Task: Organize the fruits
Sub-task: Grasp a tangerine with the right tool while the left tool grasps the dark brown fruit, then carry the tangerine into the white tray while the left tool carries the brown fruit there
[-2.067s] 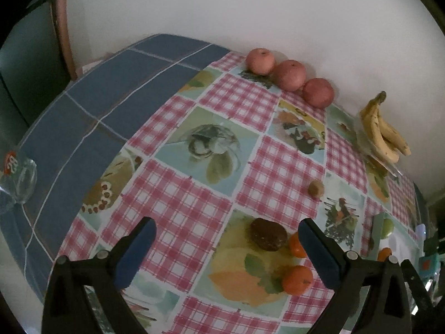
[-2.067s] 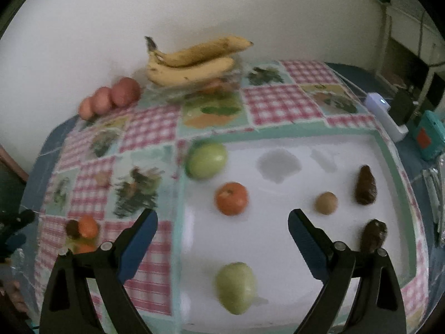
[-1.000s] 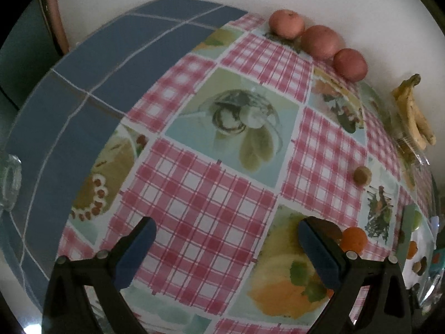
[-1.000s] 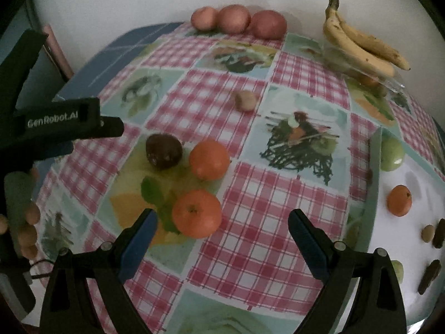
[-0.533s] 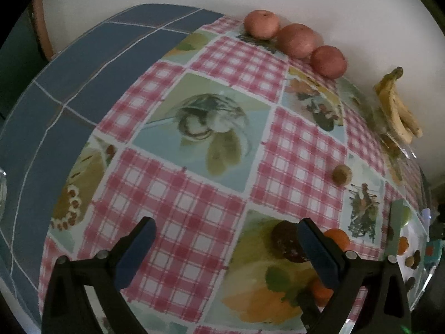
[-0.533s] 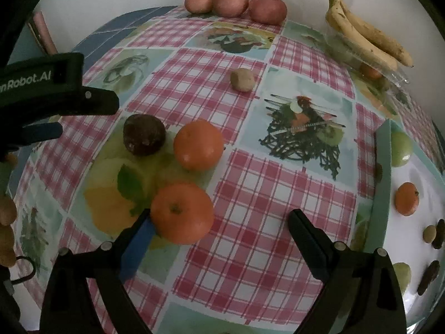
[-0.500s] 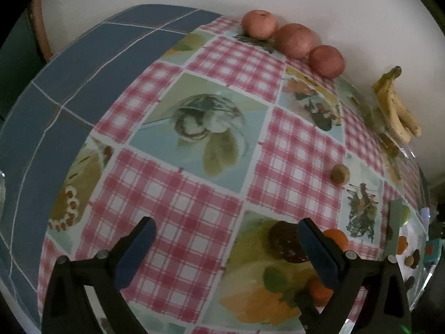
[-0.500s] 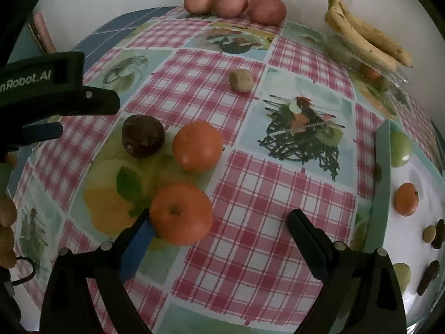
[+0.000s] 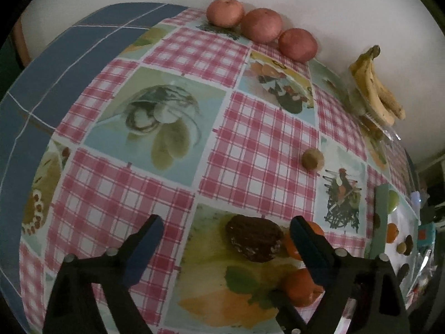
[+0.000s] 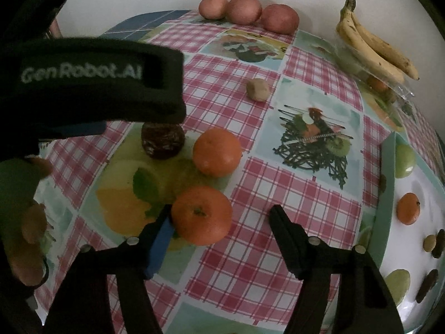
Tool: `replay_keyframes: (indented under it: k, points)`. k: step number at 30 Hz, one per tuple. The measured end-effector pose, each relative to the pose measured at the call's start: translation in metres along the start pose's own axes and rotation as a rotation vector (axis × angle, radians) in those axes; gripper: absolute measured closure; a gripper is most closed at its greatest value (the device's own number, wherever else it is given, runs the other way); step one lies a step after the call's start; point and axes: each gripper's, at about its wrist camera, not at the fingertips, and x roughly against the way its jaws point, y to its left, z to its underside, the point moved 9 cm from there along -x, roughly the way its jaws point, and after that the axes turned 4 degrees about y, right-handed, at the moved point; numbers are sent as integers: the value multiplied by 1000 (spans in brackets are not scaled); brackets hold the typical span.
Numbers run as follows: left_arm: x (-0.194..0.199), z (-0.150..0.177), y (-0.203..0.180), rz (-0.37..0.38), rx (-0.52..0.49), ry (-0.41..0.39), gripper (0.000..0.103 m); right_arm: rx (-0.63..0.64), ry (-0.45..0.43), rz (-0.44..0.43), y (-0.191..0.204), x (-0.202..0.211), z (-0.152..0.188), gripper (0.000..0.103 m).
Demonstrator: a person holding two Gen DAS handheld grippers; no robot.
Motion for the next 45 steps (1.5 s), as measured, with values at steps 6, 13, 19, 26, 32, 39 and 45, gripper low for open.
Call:
replay_keyframes:
  k: [6,13,19,26,32,39,45]
  points:
    - [-5,0,-6,-22,-41,-5,20,-11,-3,-2,-5,1,-1,41]
    - [-5,0,-1,-98,-93,-26,35,-23,-6,-4,-11,4,0,51]
    - [-3,-1,9,-136,-82,-35,37,-56,-6,2,-23,5,3,51]
    - [-5,2,12,-192,-111,-29,39,-78,-5,15,-34,7,5,53]
    - [-1,1,20,-211,-96,-38,59,-93,-7,17,-40,10,8,62]
    - [2,1,21,-199,-81,-46,59,-105,-10,24,-45,10,10,62]
    - [6,-3,26,-146,-21,-53,59,-134,2,38,-47,10,10,63]
